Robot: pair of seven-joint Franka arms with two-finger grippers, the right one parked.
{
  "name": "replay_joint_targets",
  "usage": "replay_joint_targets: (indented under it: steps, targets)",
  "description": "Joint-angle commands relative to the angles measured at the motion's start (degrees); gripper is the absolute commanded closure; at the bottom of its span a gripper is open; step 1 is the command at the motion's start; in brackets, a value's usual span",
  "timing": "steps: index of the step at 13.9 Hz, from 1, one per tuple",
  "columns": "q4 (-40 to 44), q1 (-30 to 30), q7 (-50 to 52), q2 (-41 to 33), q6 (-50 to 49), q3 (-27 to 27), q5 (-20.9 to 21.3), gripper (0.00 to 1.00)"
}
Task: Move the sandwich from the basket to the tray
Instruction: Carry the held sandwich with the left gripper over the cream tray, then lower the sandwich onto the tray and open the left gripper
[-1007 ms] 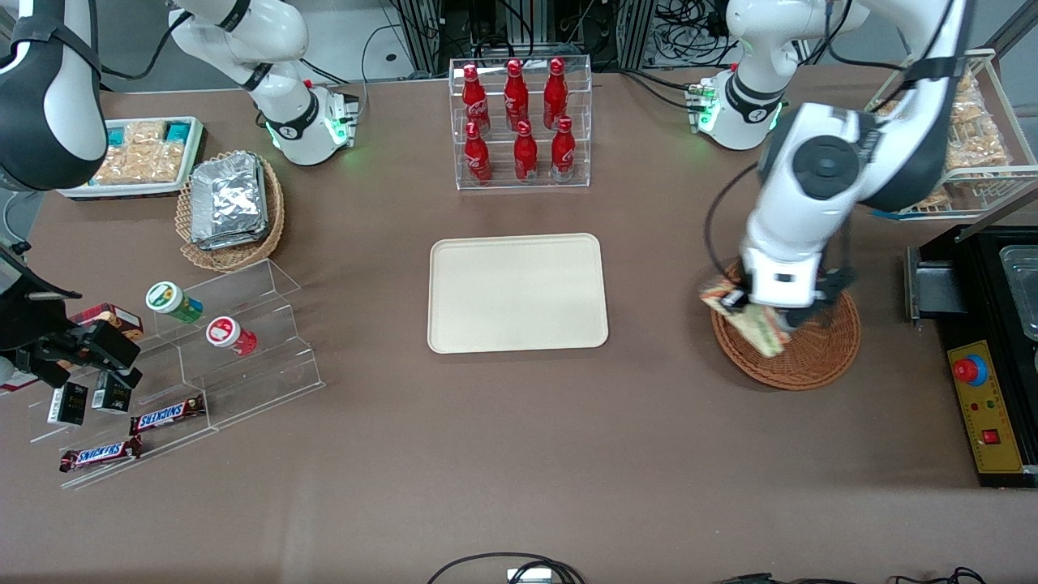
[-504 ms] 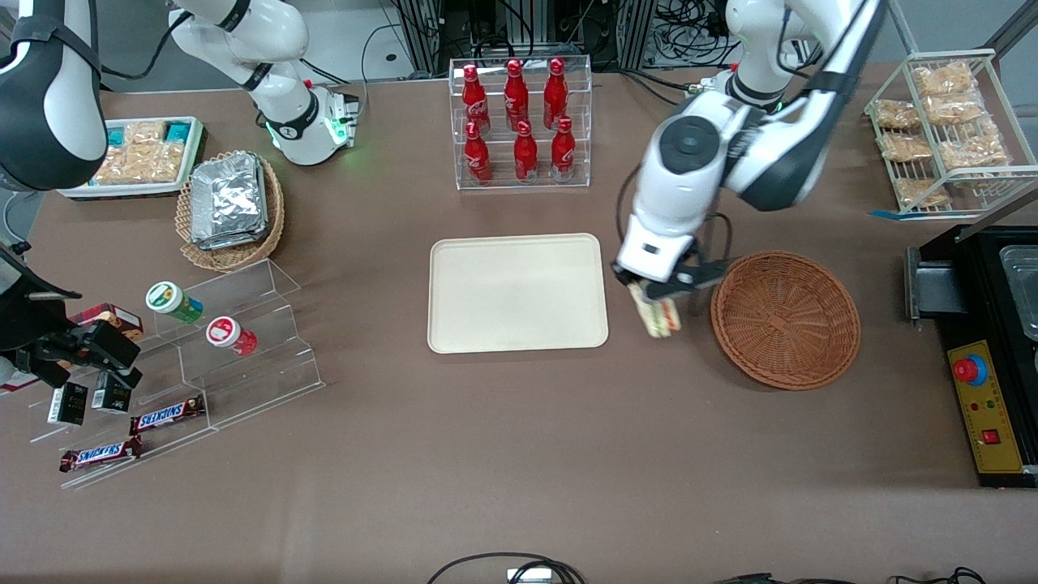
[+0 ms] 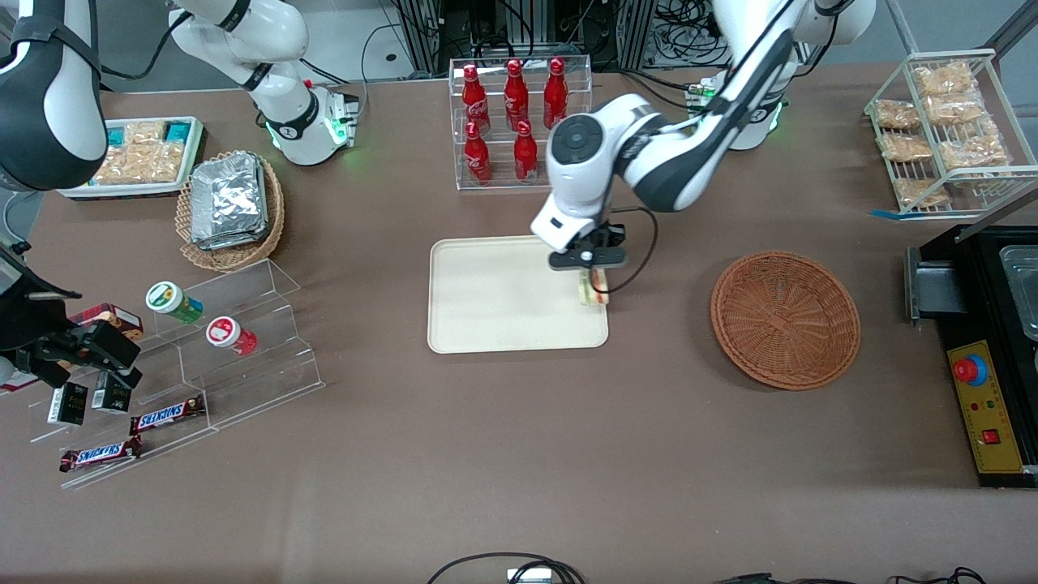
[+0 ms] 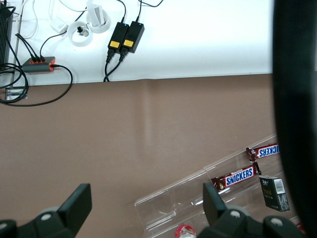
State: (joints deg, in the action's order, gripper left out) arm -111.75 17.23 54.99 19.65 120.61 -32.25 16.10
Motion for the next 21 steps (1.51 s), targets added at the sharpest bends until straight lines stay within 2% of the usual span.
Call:
replay_joint_targets:
  steps: [1,4,11,12,13,16,19,21]
  targets:
    - [1.4,3.2,-0.5,4.4,1.5,0.5,1.9,1.0]
    - [0.8,4.5,2.1,8.3,4.8,0.5,5.8,1.0]
    - [0.8,4.5,2.6,12.3,6.9,0.6,8.3,1.0]
    - [0.8,4.4,2.6,12.4,6.9,0.7,8.3,0.97]
    - [0.9,4.4,2.6,12.5,6.9,0.8,8.3,0.9]
    - [0.9,4.4,3.2,12.9,6.9,0.8,8.3,0.41]
    - [1.4,4.3,4.0,13.0,6.7,0.8,8.3,0.04]
    - [1.6,4.0,5.7,12.4,6.1,0.8,8.3,0.01]
